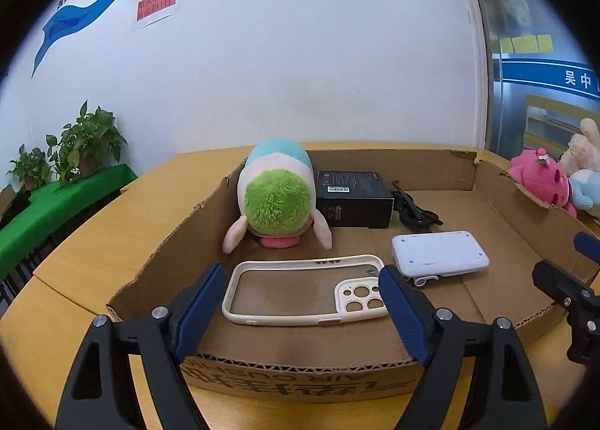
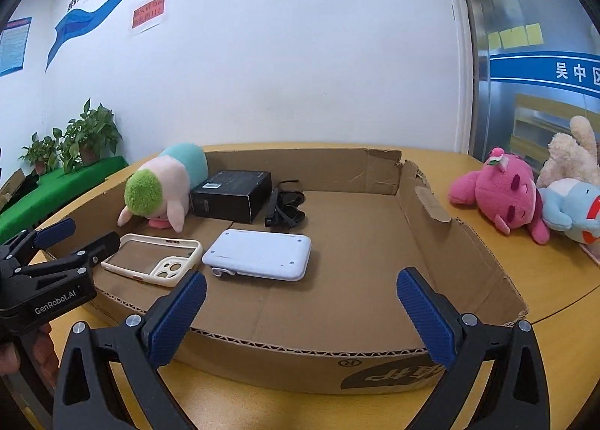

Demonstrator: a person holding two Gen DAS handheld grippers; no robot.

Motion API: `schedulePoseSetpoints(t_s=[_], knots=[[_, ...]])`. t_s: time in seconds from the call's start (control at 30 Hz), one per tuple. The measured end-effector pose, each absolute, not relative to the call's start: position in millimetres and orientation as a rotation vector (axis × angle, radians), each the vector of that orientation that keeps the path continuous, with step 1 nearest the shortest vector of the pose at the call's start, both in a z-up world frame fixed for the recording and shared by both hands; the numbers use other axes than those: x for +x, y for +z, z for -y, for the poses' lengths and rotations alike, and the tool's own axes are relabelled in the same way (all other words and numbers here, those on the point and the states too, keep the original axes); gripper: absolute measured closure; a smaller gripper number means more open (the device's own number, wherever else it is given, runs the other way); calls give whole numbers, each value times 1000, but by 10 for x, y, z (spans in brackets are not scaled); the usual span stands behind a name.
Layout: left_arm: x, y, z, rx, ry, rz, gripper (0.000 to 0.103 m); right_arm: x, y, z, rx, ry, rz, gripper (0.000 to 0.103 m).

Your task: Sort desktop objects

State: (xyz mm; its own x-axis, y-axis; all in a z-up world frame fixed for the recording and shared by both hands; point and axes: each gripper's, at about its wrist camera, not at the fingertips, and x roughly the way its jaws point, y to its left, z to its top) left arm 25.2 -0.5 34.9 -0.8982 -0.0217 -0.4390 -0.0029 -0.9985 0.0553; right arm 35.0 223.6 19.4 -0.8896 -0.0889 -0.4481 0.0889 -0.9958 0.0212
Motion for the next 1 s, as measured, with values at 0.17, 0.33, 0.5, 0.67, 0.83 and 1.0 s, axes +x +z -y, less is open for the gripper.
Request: schedulePoseSetpoints(t_s=[0.17, 0.33, 0.5, 0.67, 0.83, 1.0], knots=[[225, 347, 6, 721, -3051, 86, 14, 330, 180, -2234, 715, -2976, -2, 0], [227, 339, -7, 733, -3053, 91, 10, 343, 173, -2237, 724, -2977, 2, 0], [224, 340, -4, 735, -3052, 90, 9, 325, 168, -2236, 727, -2978, -2, 0], [223, 338, -4, 735, -3050, 88, 9, 326, 168, -2235, 727, -2979, -2, 0], [223, 337, -3, 737, -3047, 84, 9, 324, 168, -2233, 728, -2979, -2, 0], [239, 322, -70, 760, -3065, 92, 1, 274, 144, -2231, 761, -2955, -1, 0]])
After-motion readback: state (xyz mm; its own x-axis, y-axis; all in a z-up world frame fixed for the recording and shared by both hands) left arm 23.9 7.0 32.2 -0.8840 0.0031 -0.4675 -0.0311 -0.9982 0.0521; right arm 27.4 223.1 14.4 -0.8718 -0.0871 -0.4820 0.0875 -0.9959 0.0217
